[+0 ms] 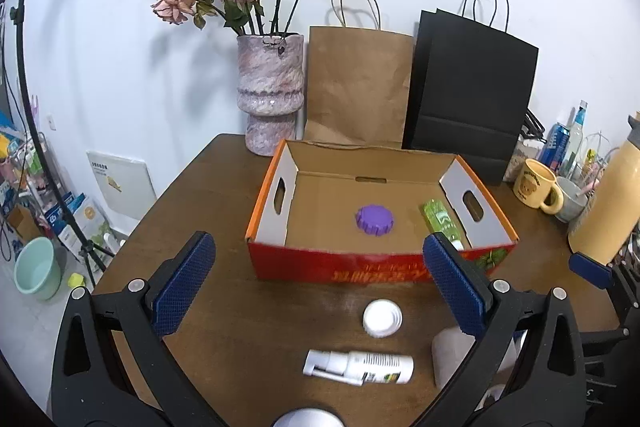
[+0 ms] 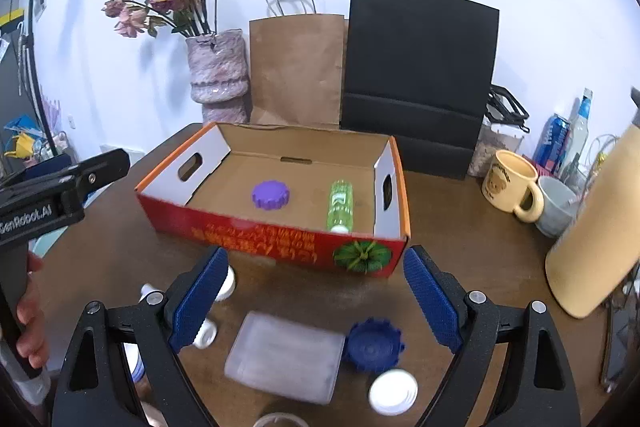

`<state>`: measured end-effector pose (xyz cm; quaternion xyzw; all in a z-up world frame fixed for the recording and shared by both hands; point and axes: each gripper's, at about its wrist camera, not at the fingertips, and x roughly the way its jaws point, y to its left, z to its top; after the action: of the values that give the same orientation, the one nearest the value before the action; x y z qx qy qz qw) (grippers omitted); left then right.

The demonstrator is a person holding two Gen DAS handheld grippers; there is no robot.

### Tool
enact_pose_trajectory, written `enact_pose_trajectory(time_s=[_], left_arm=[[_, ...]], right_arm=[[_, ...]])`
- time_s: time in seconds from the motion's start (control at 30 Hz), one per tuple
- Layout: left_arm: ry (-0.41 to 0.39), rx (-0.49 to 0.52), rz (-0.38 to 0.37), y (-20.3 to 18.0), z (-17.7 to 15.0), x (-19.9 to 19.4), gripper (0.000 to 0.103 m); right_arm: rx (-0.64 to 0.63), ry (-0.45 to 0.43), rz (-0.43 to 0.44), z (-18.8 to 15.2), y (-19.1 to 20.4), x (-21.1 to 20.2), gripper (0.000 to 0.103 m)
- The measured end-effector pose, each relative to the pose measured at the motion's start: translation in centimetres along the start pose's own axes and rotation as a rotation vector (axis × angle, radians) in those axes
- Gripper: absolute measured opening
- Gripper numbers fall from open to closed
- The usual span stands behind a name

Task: Organize rigid objects
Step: 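Move both tools back from the box toward the remaining objects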

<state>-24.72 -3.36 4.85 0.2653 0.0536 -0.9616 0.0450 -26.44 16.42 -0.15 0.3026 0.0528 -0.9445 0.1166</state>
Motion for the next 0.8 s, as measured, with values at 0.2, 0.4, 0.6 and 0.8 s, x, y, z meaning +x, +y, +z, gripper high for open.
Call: enact_pose_trajectory(time_s=[0.2,0.4,0.6,0.8], left_arm=[[0.026,0.013,0.006,0.8,-2.1,-1.2,0.103],[0.038,0.021,0.008,1.7,-4.1,-2.8,0.103],[0.051,0.031,0.015,2.7,-6.2,-4.1,0.103],[0.07,0.034,0.034,4.0,-8.2,-4.5,0.103]], right_arm=[[-0.003,0.01,-0.002,-2.4,0.5,-1.8,0.093],[-0.003,0.021,-0.001,-4.7,1.3,-3.3,0.093],[-0.012,0.045,-0.021,-6.8,1.8,-4.1,0.093],[-0.018,0.07,-0.028,-8.5,2.1,-4.5,0.093]])
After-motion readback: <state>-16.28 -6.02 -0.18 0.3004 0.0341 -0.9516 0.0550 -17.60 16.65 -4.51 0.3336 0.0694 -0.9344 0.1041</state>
